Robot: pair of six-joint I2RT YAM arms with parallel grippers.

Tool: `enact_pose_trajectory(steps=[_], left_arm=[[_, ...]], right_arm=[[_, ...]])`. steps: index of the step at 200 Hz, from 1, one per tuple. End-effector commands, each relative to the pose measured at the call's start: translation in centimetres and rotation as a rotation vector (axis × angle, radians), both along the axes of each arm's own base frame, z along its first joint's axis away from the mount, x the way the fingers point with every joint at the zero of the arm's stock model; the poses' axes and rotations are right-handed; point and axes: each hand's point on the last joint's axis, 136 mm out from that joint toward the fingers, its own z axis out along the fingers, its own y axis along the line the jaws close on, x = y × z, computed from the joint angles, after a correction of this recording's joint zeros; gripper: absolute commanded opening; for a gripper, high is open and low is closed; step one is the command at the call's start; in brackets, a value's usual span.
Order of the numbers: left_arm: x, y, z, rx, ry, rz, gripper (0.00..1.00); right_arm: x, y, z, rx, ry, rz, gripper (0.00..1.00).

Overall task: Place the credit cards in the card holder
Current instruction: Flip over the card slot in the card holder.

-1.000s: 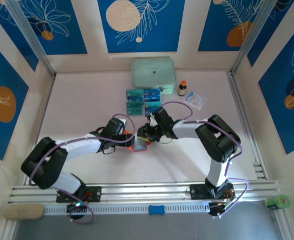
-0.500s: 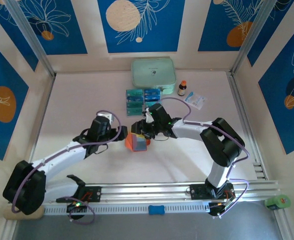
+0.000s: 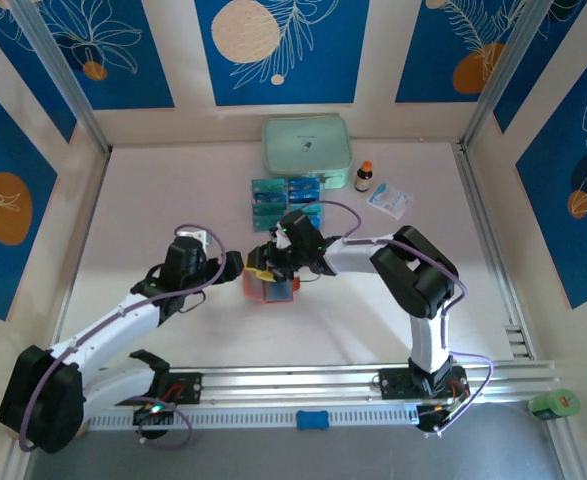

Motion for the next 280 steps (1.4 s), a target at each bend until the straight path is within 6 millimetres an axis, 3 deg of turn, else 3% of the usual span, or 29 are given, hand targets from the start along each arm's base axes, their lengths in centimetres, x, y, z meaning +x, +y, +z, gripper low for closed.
enact_pose_trajectory(steps=[1,69,132,213,237,280], left_arm=[[-0.7,0.3,-0.8,-0.001,0.039,-0.008,0.92],[-1.1,-0.1,-2.6,0.011,0.102,-0.033,0.91],[-1.3,-0.8,-3.6,0.004,0.130,-0.069,0.92],[-1.2,-2.0,-2.6,-0.056,0.093,-0.123,0.92],[-1.4,-1.5,-3.2,-0.042,0.106,-0.097,0.93],[-0.2,-0.3,-1.1,-0.039,0.071,-0.002,0.97]], right_arm=[[0.4,0.8,0.7,0.035,0.012,-0.009,0.50],[1.5,-0.9,-0.3,0.037,0.052,-0.109,0.48],[1.5,-0.7,-1.2,0.066,0.095,-0.123,0.47],[1.5,-0.3,-1.6,0.068,0.118,-0.131,0.47],[1.3,-0.3,-1.5,0.063,0.107,-0.125,0.47],[0.6,-1.1,-1.2,0.023,0.070,-0.110,0.44]])
